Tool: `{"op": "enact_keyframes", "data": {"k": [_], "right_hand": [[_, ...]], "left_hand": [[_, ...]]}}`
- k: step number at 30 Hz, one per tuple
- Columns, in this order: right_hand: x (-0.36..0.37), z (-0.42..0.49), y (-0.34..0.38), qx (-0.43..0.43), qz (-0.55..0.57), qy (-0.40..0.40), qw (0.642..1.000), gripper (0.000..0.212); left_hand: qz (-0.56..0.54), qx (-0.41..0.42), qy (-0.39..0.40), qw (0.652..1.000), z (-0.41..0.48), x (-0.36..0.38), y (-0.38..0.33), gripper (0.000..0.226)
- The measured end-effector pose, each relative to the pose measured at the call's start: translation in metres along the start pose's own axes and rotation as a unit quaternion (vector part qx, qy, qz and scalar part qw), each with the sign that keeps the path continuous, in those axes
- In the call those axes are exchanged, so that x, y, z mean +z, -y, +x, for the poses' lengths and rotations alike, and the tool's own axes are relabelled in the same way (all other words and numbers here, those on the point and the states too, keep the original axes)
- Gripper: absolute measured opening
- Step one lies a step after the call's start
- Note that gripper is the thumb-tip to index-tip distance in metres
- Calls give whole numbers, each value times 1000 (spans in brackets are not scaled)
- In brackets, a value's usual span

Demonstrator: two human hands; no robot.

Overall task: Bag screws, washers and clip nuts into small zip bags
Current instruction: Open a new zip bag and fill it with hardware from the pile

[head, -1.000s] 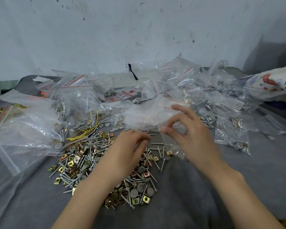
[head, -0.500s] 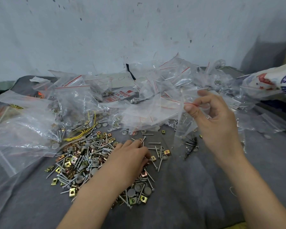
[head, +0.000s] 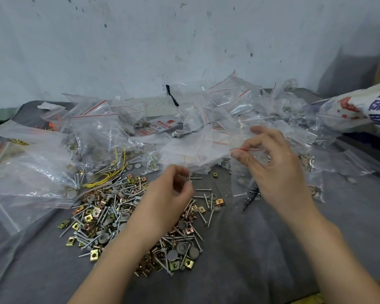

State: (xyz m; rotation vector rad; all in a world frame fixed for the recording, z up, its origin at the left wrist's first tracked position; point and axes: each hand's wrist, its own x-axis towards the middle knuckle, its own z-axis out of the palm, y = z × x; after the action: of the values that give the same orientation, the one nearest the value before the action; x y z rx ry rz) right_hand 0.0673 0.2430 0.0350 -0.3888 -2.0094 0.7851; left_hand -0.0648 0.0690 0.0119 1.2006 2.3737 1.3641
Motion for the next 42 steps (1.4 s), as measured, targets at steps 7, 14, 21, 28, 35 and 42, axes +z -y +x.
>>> {"op": "enact_keyframes", "data": {"k": [7,14,21,28,35,42], "right_hand": [[12,-4,1,-25,-13,39,999,26],[21,-5,6,-59,-24,51,997,24],[22,-6,11,-54,-21,72,996,23],[21,-6,11,-58,-13,71,996,22],[18,-5,9,-50,-2,60,997,19],[13,-3,9,-41,5,47,998,22]], "left_hand": [[-240,24,-104,965,4,-13,-22,5],[-280,55,-124,951,5,-17,-42,7],[-233,94,-103,962,14,-10,-46,8],[-180,83,-55,979,20,0,-42,12],[-187,70,-70,977,21,-3,-38,19],[-145,35,-46,988,23,-6,-24,15]]}}
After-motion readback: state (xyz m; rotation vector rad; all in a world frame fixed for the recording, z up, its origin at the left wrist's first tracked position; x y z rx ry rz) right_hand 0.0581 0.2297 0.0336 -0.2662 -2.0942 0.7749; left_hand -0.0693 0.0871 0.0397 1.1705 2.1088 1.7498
